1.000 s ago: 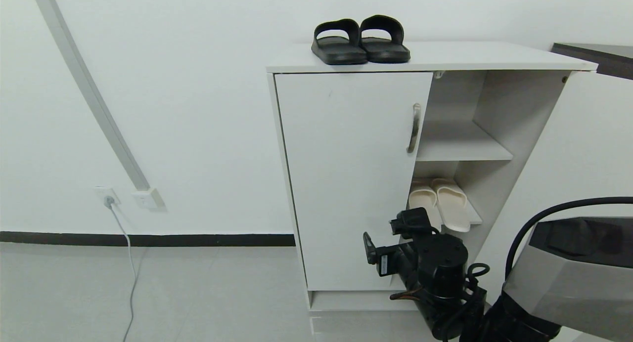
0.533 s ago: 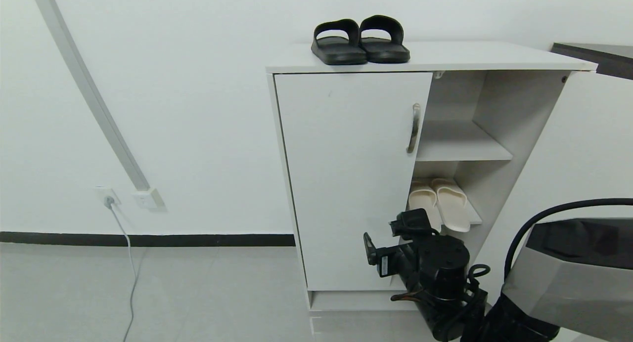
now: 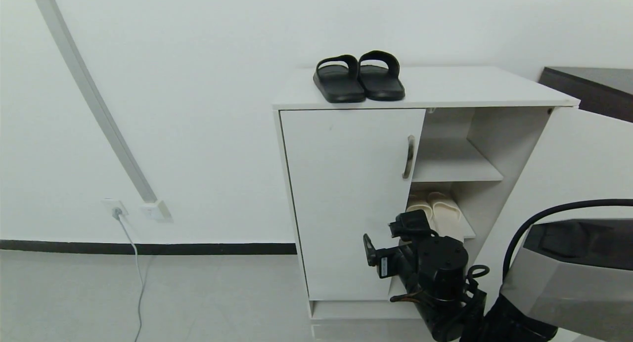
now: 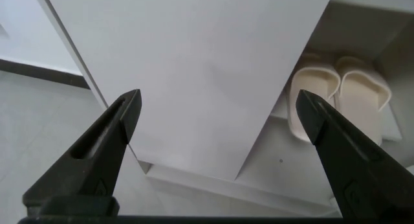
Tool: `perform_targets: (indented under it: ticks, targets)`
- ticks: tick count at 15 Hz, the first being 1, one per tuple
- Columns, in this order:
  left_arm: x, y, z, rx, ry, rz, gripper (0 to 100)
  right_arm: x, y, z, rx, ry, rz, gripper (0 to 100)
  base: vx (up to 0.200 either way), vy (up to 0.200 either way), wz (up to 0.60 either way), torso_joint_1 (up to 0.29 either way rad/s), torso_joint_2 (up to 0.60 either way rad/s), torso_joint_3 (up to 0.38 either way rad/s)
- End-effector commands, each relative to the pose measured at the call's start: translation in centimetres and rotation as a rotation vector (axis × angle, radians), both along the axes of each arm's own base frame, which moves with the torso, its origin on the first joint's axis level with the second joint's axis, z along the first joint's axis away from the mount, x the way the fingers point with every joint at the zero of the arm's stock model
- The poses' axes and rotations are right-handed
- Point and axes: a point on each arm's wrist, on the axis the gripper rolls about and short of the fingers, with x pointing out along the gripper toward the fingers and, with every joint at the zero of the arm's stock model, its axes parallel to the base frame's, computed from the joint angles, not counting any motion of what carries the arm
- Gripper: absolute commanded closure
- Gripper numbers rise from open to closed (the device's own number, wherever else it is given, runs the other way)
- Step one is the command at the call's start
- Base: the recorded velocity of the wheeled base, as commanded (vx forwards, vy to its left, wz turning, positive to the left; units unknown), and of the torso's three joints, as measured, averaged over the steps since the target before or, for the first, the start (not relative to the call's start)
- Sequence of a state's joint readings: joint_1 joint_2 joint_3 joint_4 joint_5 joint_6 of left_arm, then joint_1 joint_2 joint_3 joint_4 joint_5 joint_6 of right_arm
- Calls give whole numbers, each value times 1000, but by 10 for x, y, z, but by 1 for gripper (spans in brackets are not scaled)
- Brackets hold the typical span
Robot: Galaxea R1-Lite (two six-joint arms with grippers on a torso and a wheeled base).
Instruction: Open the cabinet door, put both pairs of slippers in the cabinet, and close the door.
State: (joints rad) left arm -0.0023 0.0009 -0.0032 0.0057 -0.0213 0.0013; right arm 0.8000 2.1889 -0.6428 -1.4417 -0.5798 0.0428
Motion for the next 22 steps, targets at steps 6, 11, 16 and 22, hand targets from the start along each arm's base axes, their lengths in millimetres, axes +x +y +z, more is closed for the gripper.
perform_targets:
  ticks: [6, 11, 16, 22]
  targets:
    - [0, 0, 0, 0, 1, -1, 100, -1, 1, -2, -4, 4, 4, 0, 0, 0, 0, 144, -466, -330]
    - [0, 0, 0, 0, 1, 1, 100, -1, 1, -2, -4, 4, 4, 0, 0, 0, 0, 184, -500, -320]
    - [0, 0, 0, 0, 1, -1, 100, -2, 2, -2, -4, 4, 7, 0, 0, 0, 0, 217, -526, -319]
    - [0, 0, 0, 0, 1, 1, 100, -3, 2, -3, -7, 7, 8, 0, 0, 0, 0, 257, -588, -334]
